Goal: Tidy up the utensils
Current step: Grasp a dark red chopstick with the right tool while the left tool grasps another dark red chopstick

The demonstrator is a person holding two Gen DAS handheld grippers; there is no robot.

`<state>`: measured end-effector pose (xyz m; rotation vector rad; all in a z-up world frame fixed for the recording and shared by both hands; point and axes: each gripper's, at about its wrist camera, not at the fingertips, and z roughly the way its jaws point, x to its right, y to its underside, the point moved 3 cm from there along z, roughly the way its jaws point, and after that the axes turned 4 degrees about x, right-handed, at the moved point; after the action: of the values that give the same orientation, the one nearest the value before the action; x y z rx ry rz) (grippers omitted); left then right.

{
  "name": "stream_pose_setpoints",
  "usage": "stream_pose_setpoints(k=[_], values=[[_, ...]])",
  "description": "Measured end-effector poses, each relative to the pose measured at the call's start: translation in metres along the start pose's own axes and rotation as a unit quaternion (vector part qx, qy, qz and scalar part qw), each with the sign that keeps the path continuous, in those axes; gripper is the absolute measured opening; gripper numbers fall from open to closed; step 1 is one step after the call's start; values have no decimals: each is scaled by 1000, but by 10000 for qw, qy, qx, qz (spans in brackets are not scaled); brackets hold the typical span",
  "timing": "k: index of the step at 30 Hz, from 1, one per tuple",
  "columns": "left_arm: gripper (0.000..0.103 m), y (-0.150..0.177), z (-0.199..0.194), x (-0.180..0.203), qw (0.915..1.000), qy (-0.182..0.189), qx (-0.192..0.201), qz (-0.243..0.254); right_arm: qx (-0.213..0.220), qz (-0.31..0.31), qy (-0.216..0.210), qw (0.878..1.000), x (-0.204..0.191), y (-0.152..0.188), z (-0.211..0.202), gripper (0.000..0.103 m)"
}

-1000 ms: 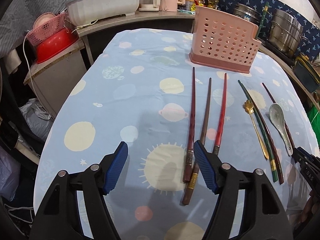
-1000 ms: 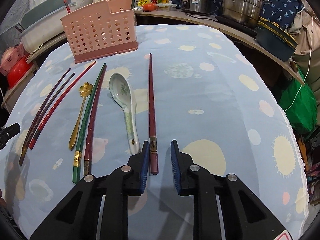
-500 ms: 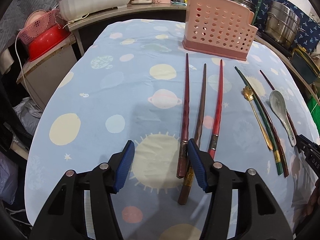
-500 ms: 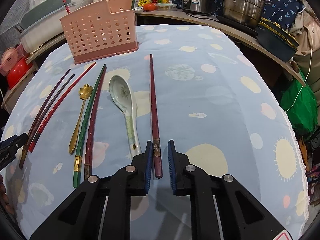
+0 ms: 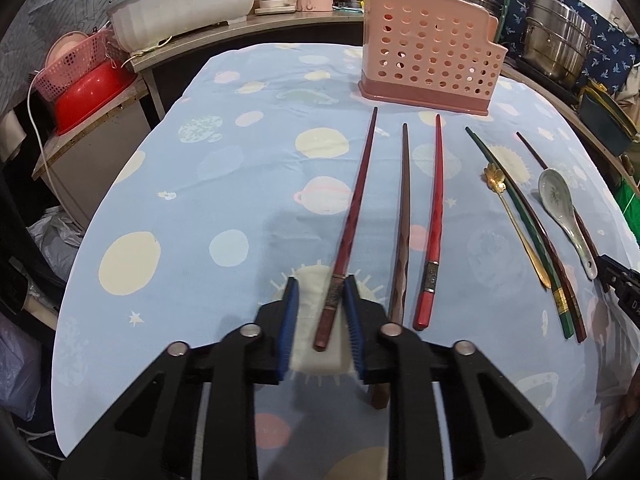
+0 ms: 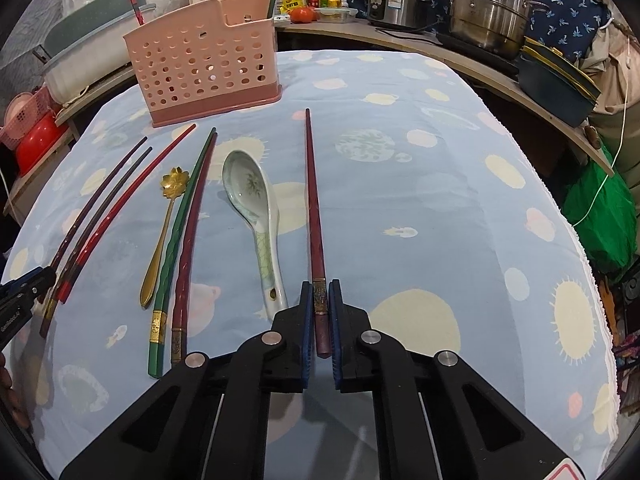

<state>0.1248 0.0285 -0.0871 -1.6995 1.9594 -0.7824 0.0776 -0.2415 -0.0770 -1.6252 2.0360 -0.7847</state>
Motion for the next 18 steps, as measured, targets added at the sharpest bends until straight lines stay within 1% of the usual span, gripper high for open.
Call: stream_pose_setpoints(k=[1, 8, 15, 18], values=[[12, 0, 0, 0, 10000, 41, -8, -8, 4, -2, -8, 10000, 0, 0, 0, 7], [8, 0, -6, -2, 9999, 98, -44, -64, 27, 58, -75, 10000, 3, 2, -8, 7], [8, -3, -29, -4, 9998, 130, 92, -111, 143, 72, -157, 9997, 6, 3, -28, 7], [7, -7, -42, -6, 9995, 152, 211, -153, 233, 68, -203, 9995, 6, 0, -38, 7]])
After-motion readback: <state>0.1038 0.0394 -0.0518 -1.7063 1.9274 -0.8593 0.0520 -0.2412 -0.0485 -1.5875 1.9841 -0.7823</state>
